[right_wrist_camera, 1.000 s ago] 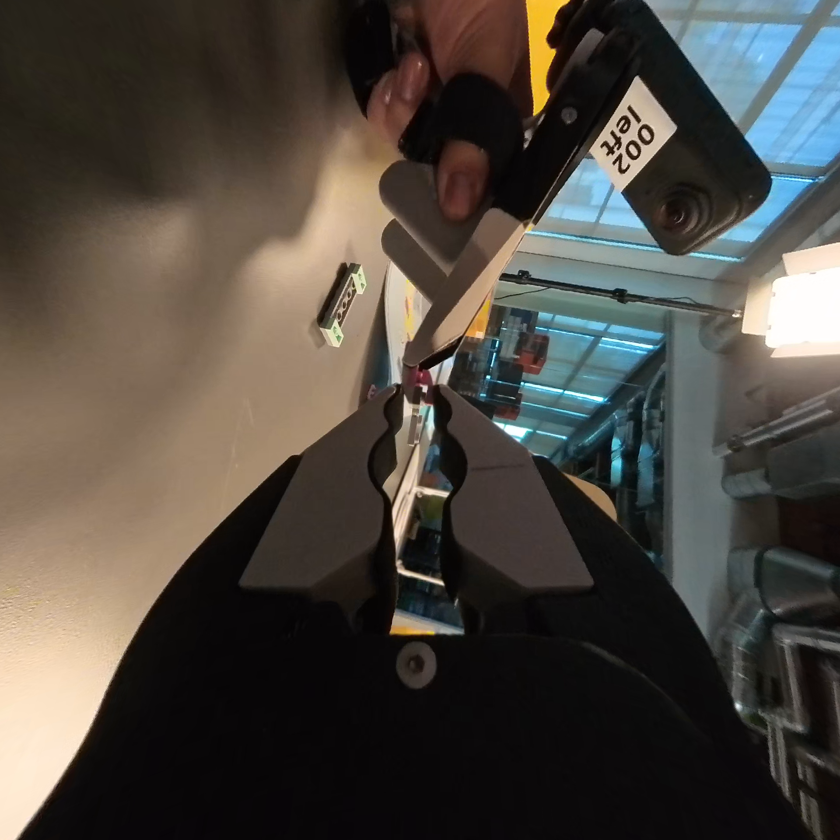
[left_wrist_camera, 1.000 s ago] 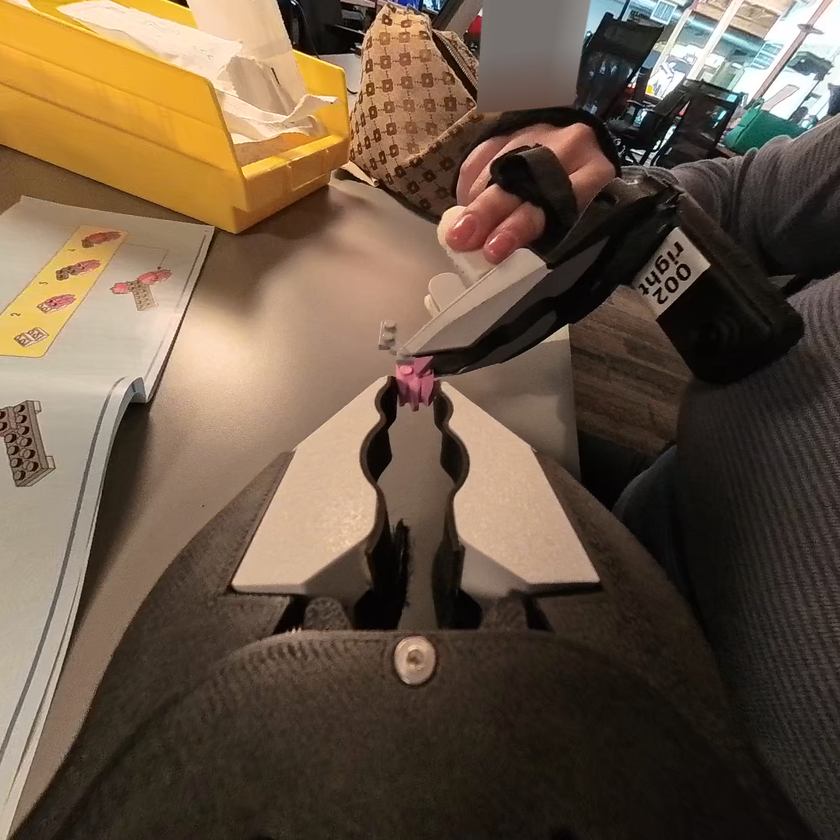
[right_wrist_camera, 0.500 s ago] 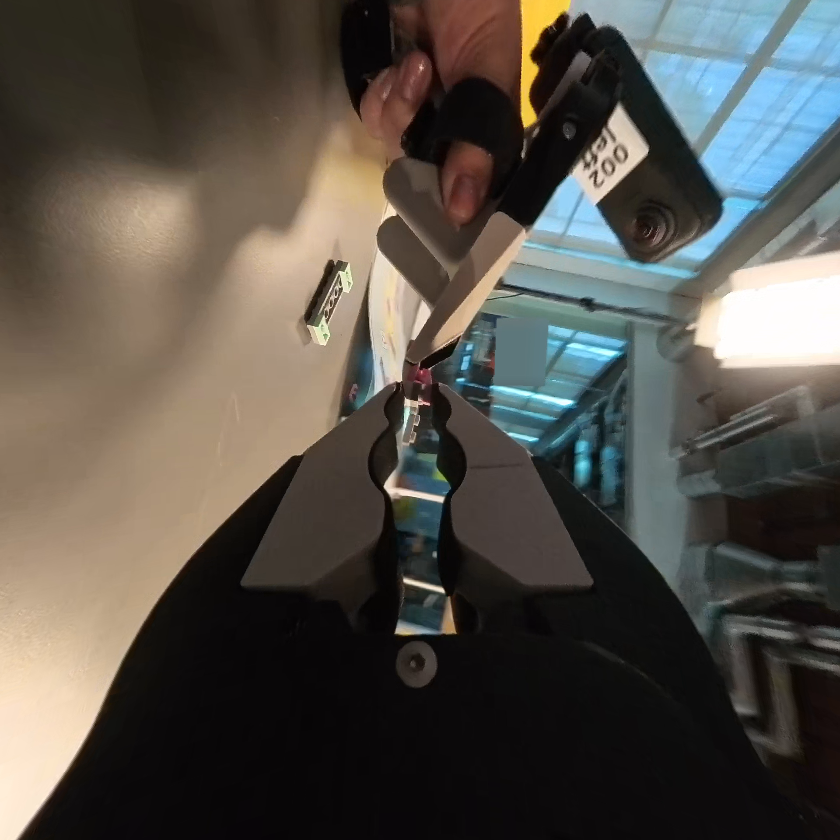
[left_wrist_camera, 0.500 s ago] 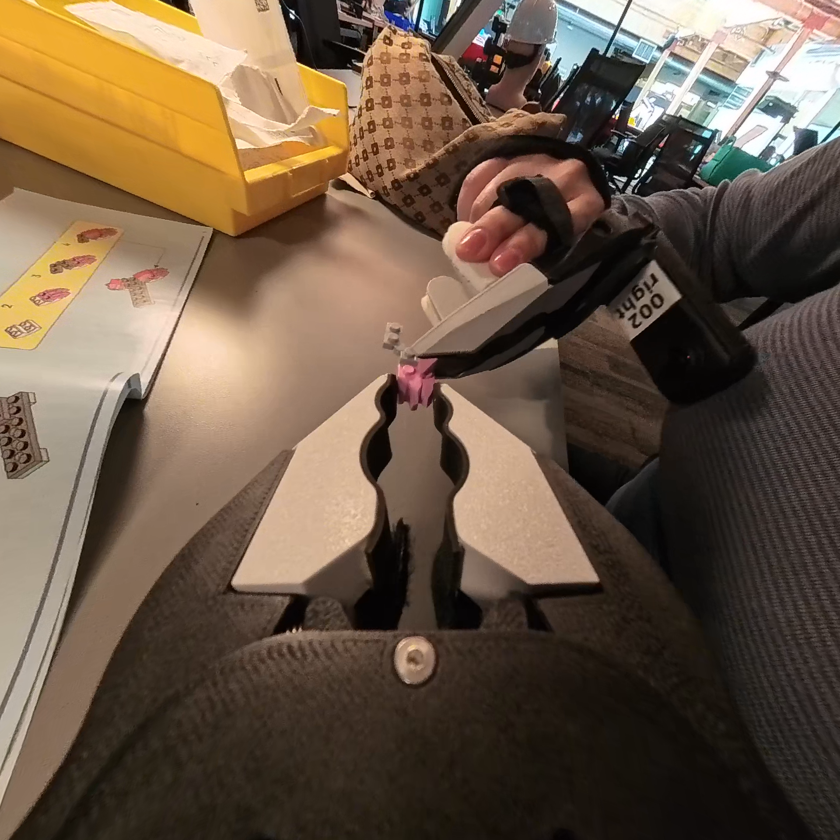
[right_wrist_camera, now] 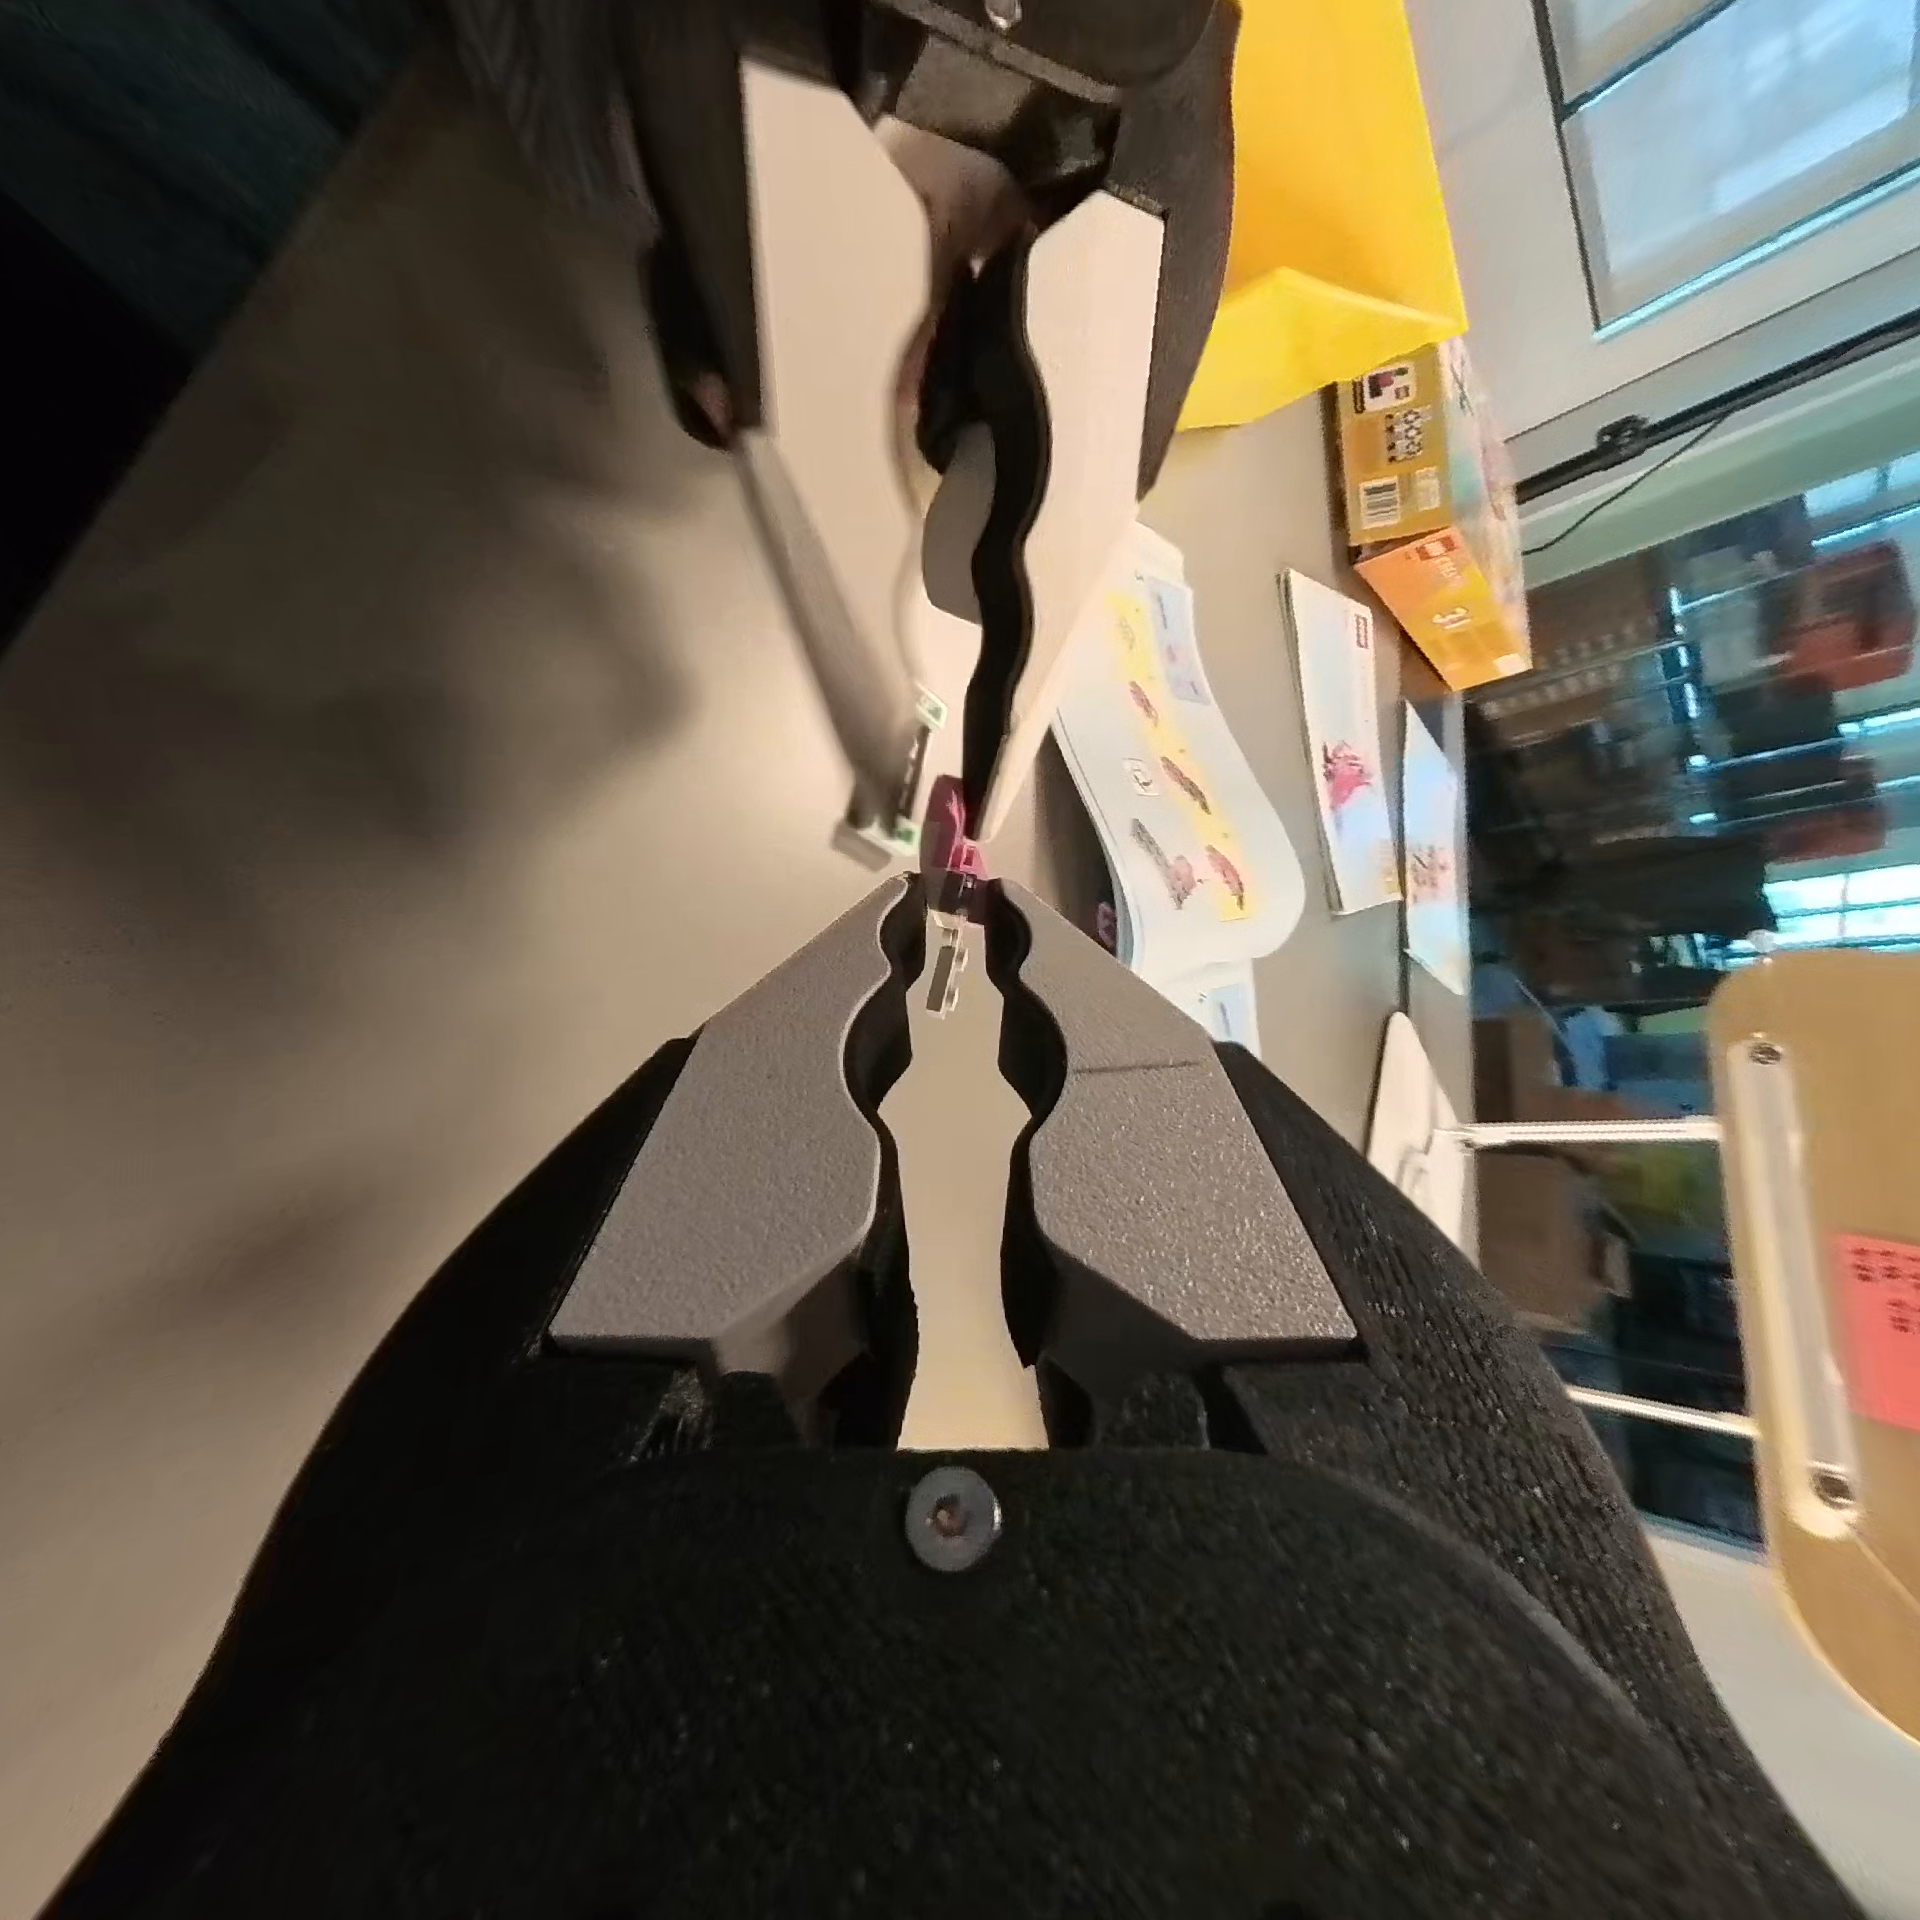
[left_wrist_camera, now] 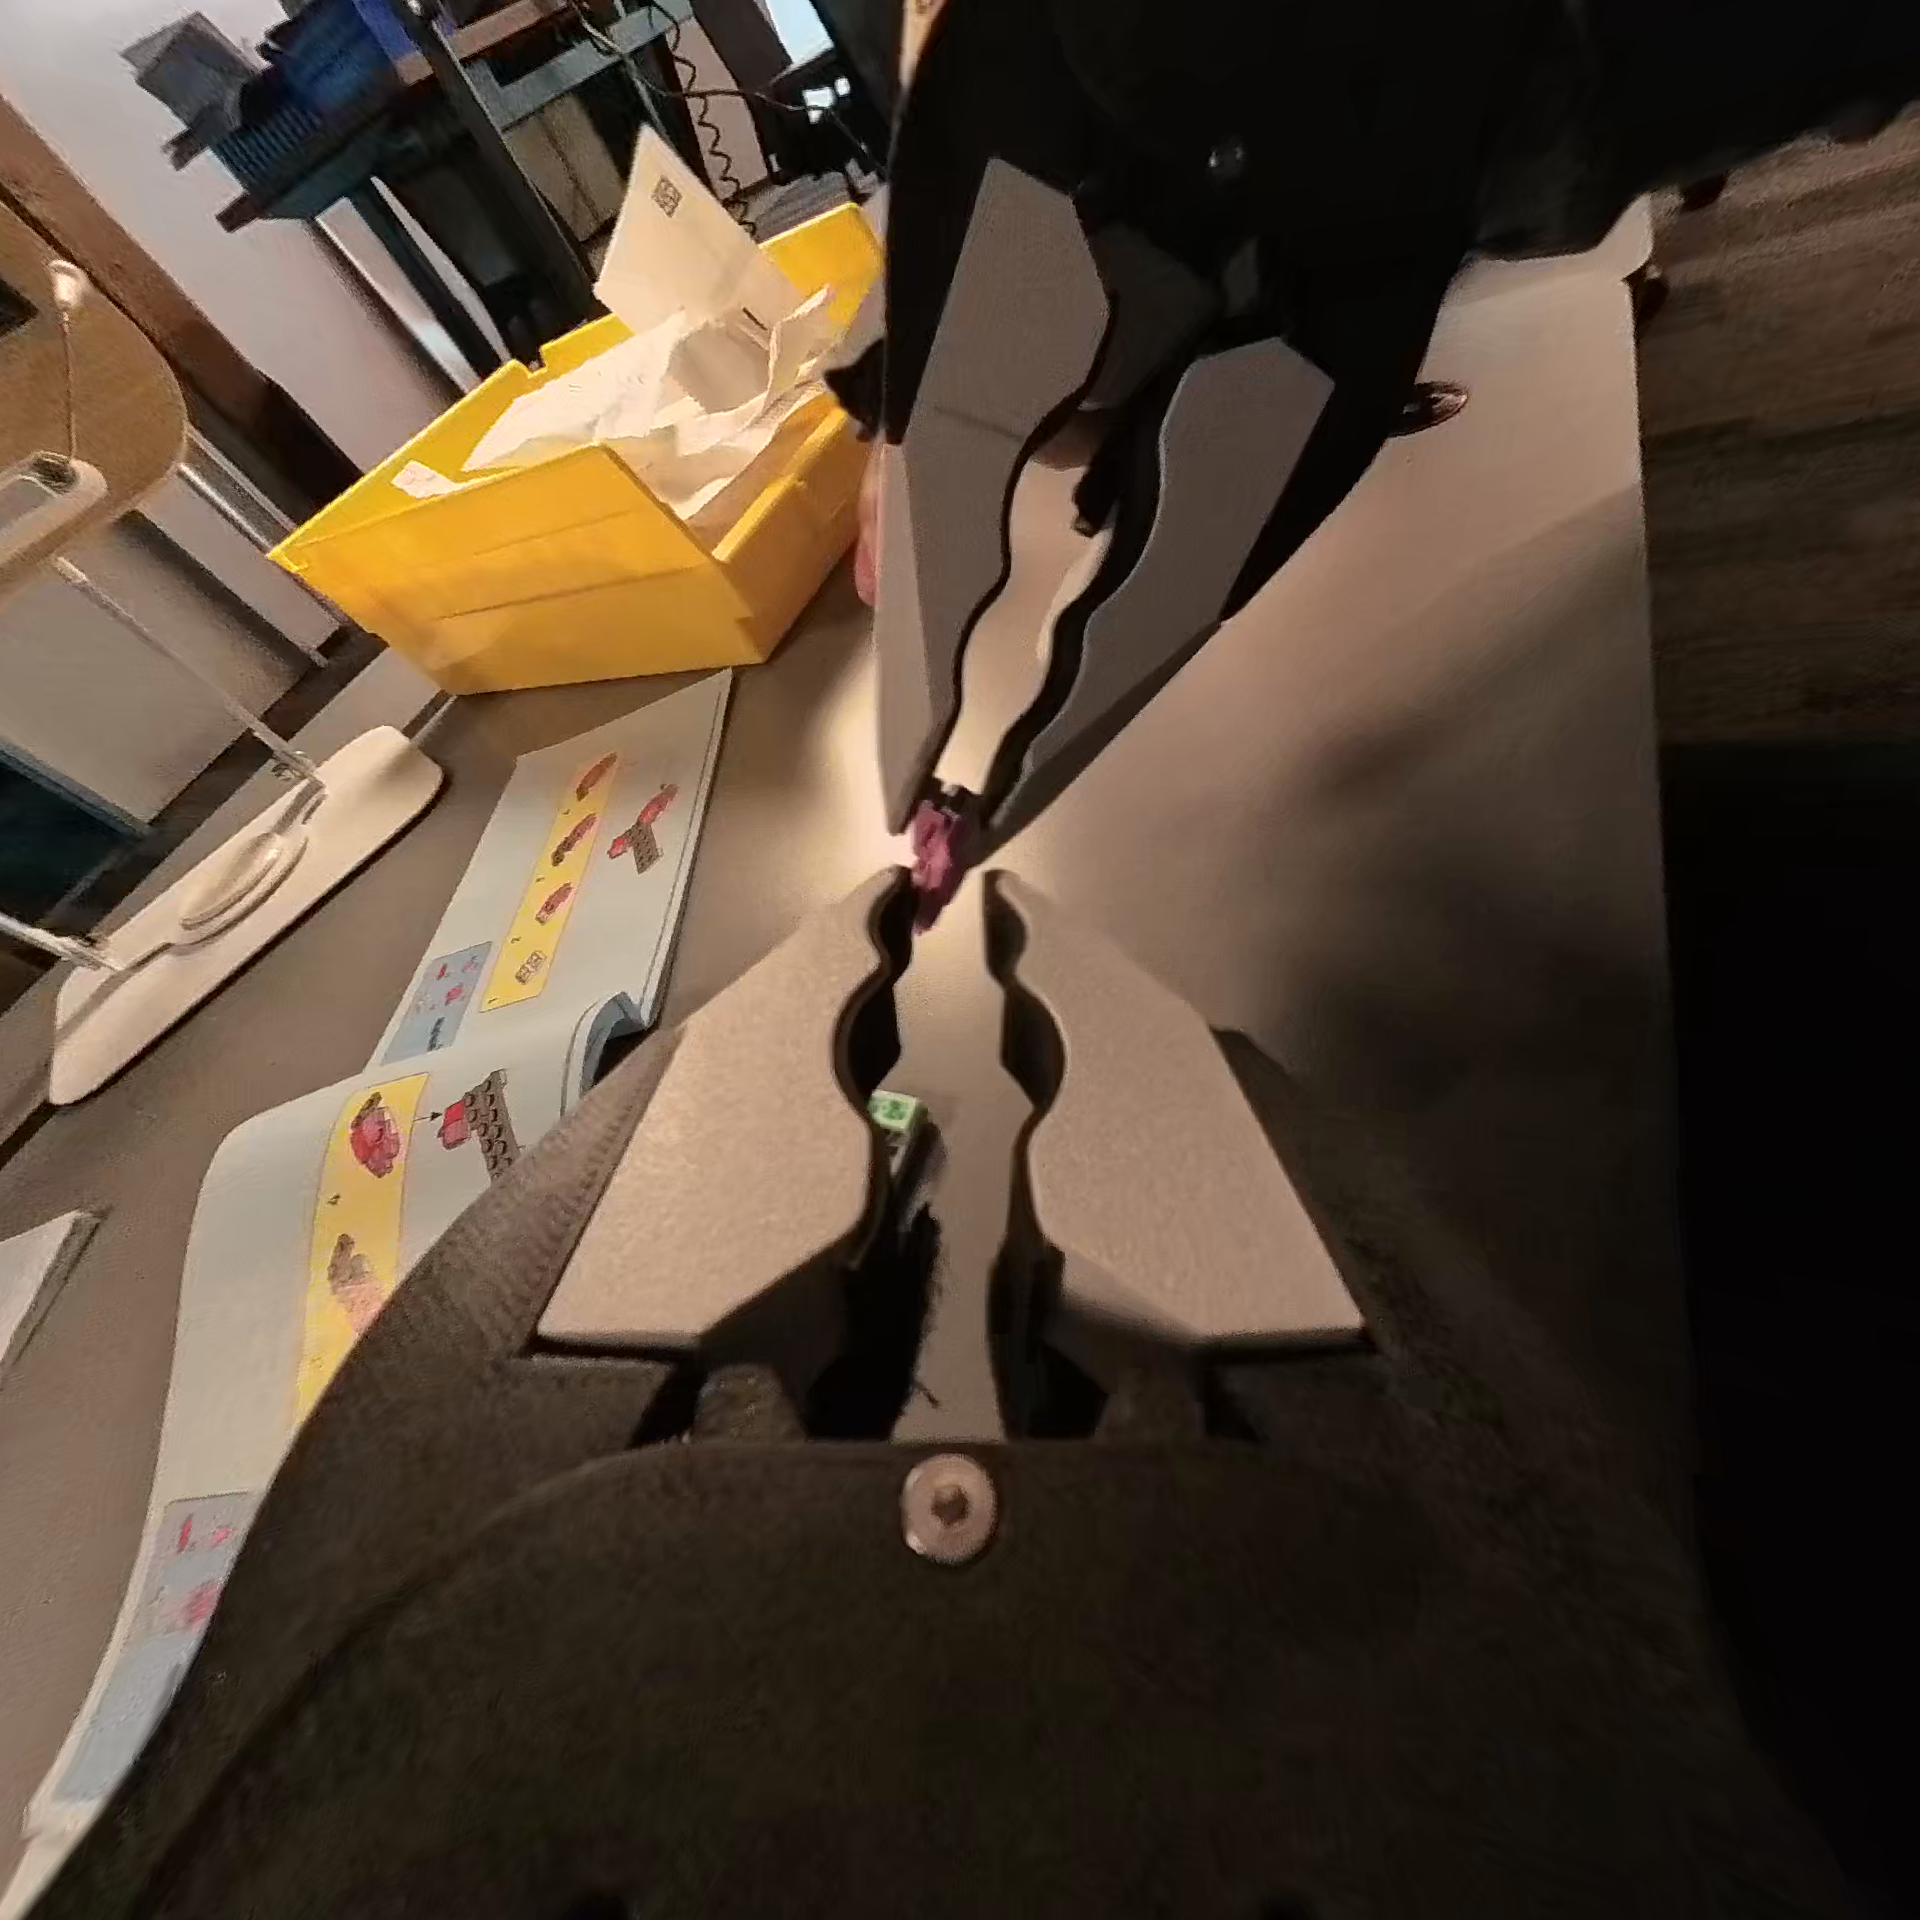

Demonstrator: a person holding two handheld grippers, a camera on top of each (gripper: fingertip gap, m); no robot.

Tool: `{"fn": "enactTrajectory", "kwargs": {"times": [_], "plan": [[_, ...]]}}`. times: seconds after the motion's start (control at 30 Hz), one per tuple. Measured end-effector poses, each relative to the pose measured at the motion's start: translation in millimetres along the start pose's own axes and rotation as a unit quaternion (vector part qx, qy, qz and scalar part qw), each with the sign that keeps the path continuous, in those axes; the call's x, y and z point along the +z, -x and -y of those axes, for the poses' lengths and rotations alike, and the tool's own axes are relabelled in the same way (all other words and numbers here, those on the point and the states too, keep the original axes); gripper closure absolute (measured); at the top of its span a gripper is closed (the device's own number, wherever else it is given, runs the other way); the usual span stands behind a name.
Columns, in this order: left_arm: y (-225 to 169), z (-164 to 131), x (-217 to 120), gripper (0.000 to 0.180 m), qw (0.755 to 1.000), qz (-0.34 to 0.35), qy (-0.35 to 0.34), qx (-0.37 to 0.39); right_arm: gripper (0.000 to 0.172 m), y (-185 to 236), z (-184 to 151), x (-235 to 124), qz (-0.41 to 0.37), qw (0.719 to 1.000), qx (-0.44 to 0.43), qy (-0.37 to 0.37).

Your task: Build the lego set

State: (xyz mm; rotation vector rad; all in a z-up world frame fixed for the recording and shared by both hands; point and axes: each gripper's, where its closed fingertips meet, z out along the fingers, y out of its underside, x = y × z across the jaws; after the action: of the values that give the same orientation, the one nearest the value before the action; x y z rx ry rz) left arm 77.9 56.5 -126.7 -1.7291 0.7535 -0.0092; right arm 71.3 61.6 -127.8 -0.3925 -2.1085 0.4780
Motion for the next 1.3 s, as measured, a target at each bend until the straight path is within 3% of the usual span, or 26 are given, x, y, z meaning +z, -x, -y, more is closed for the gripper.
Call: {"fn": "enactTrajectory", "kwargs": {"times": [0.4, 0.77, 1.0, 1.07, 1.1, 1.17, 1.3], "plan": [[4, 0, 0, 0.175, 1.000, 0.015, 0.005, -0.005, 0.161, -5, 1, 1, -0.035, 0.999, -0.016, 0.009], [-2, 0, 2, 0.175, 0.998, 0.028, 0.016, 0.059, 0.165, 5, -3, 1, 0.022, 1.000, 0.003, 0.018], [6, 3, -3, 0.175, 0.996, 0.055, 0.006, 0.066, 0.164, -6, 3, 3, -0.054, 0.998, -0.040, 0.010], [6, 4, -5, 0.176, 0.995, 0.061, 0.006, 0.079, 0.158, -9, 3, 2, -0.081, 0.996, -0.041, 0.005], [5, 4, -6, 0.176, 0.994, 0.064, 0.008, 0.091, 0.142, -8, -2, 1, -0.082, 0.996, -0.040, 0.012], [1, -2, -5, 0.176, 0.991, 0.058, 0.026, 0.118, 0.129, -4, -12, -3, -0.074, 0.997, -0.014, 0.007], [-15, -15, -1, 0.176, 0.981, 0.025, 0.061, 0.183, 0.128, -15, -29, -16, -0.117, 0.988, 0.086, -0.057]]}}
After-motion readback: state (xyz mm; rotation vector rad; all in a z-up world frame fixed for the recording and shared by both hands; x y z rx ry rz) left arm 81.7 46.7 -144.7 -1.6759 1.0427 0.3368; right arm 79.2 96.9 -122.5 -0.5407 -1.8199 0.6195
